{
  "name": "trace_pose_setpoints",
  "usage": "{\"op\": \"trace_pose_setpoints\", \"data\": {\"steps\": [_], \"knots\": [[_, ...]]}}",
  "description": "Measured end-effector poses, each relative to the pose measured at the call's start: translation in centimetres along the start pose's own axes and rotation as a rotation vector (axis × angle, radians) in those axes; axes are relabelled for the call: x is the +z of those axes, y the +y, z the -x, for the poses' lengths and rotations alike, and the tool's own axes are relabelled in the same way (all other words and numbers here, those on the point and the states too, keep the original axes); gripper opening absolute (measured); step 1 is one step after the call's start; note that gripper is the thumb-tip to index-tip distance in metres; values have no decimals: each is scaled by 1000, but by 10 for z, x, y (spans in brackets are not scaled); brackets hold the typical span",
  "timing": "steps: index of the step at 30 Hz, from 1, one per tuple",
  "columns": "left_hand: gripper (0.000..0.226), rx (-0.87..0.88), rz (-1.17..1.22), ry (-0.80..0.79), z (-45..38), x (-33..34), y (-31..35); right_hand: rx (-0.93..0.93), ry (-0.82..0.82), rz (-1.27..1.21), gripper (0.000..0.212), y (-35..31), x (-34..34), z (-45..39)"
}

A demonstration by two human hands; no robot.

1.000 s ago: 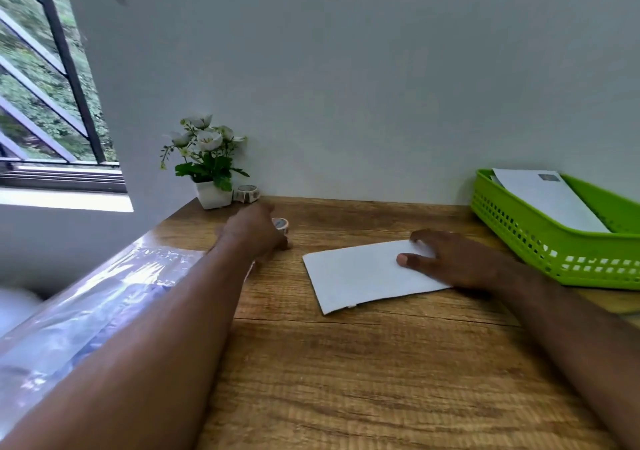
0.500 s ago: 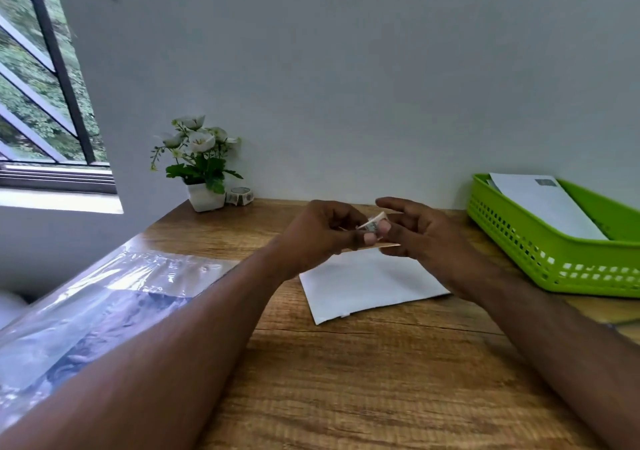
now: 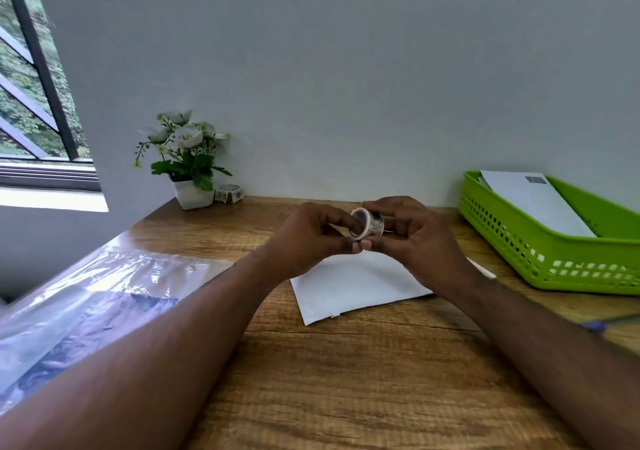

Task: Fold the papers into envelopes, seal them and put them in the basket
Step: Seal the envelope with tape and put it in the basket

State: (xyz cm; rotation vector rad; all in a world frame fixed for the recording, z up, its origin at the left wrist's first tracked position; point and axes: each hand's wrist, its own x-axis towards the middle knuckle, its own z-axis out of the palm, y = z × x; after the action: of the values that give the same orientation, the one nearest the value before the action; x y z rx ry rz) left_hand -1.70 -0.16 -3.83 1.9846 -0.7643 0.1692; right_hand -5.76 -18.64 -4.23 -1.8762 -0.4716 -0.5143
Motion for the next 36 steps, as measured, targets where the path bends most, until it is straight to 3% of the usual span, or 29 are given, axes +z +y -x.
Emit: {"op": "trace_pose_setpoints", "data": {"steps": [2,7,11,13,16,20,27,36], "knots": [[22,33,-27,25,0,0,-1,16,-9,37,57,1,-1,-3],[23,30,-2,76,1,-1,-1,-46,-42,80,48,1,-3,-2],[17,-88,347,107,2,-3,7,-273,-15,378,48,6,-1,1],[24,-189,489,35,2,-3,9,-331,3,418,47,6,1,1],[32,-258,392,-53,2,1,6,-354,11,402,43,6,4,2],[14,-212,313,57,1,4,8,-301,-25,340,46,3,3,3],[19,-61,133,123,1,10,7,-365,4,384,37,2,2,3],[14,-16,40,216,1,12,10,-489,114,436,22,3,0,1]]}}
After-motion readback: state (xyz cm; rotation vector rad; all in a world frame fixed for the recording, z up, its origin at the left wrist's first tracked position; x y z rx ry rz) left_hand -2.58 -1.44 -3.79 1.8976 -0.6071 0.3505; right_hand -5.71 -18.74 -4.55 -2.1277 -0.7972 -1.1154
